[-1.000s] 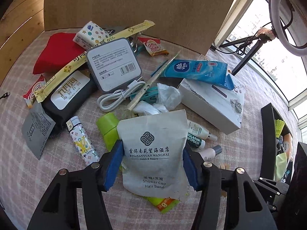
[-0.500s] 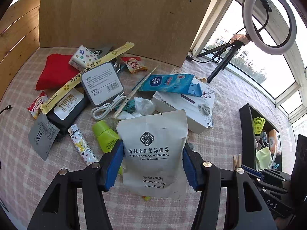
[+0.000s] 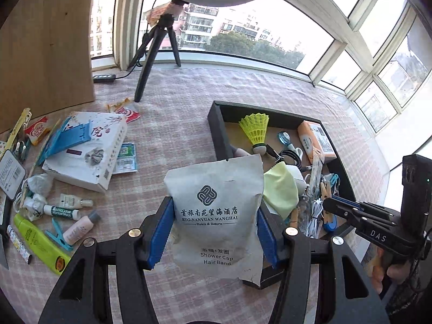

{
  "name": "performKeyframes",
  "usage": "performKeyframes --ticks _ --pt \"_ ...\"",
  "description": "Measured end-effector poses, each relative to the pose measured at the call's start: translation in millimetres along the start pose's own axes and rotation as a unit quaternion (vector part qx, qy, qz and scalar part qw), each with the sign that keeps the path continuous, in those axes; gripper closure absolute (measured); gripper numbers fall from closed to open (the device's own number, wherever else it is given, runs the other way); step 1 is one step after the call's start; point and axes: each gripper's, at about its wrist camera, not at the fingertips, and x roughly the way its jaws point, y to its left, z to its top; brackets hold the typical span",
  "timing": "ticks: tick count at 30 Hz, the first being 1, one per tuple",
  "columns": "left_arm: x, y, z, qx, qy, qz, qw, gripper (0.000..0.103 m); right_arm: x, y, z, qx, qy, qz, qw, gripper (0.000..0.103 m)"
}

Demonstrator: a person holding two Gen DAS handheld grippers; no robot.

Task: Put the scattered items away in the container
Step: 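Carry the shower cap packet and wooden clothespin into the tray and release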

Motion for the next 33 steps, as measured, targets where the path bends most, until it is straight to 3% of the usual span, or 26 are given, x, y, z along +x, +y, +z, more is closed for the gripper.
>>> performKeyframes --ticks 5,10,11,13,14,33 --pt "22 -70 5 0.069 0.018 -0.033 0.9969 0.048 -21 -65 -3 0.051 -0.013 -0.059 0.997 0.09" --pt "35 -121 6 0.116 0.026 -0.053 0.9915 0.047 -30 -100 -3 0.079 -0.016 -0.094 0.992 0.086" --pt "37 -128 7 0.122 0.028 -0.056 0.9906 0.043 -30 -104 -2 0.086 -0.011 -0.098 0.991 0.08" --pt "43 -139 7 0.132 0.037 -0.047 0.9894 0.036 -31 -110 -2 0.099 -0.007 -0.11 0.989 0.046" --pt "45 -142 7 0.135 0.037 -0.042 0.9893 0.034 -34 -110 -2 0.1 -0.015 -0.112 0.989 0.045" --pt "18 -104 9 0.104 -0.004 0.004 0.9945 0.034 -27 -58 13 0.046 -0.021 -0.08 0.996 0.045"
